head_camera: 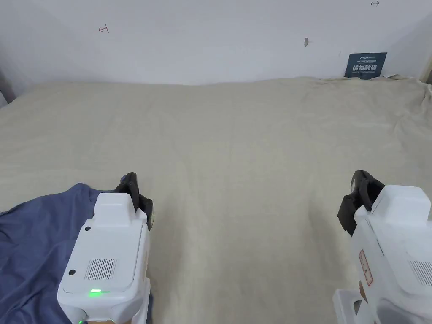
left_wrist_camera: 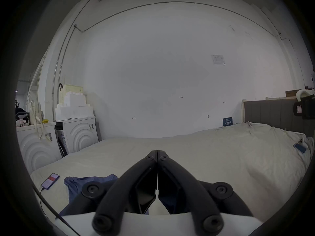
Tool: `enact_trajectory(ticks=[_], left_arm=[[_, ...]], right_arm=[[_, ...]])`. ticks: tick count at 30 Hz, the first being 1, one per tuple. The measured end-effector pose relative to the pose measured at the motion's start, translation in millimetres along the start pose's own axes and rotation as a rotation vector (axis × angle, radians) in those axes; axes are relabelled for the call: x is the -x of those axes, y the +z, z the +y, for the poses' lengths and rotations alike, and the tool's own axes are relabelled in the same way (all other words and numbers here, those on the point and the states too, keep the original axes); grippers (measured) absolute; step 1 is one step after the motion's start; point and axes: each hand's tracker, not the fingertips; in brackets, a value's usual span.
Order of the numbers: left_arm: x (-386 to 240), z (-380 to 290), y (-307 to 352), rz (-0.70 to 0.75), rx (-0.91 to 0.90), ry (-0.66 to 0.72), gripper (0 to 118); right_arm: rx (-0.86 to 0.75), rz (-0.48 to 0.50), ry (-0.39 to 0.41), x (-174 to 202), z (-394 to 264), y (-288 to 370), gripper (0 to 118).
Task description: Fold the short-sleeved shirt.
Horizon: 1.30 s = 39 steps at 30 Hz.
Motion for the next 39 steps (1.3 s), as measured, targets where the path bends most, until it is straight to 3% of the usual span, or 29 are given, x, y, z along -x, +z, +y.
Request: enact_trajectory(ticks=[27, 39], left_arm=[[-1, 1, 2, 0.002, -0.009, -0.009, 1], [21, 4, 5, 0.048, -0.015, 0.003, 1]], right_arm=[[-0.007, 0.015, 0.005, 2, 5, 0, 0], [-0.024, 0.053, 0.051, 19, 8, -7, 0]])
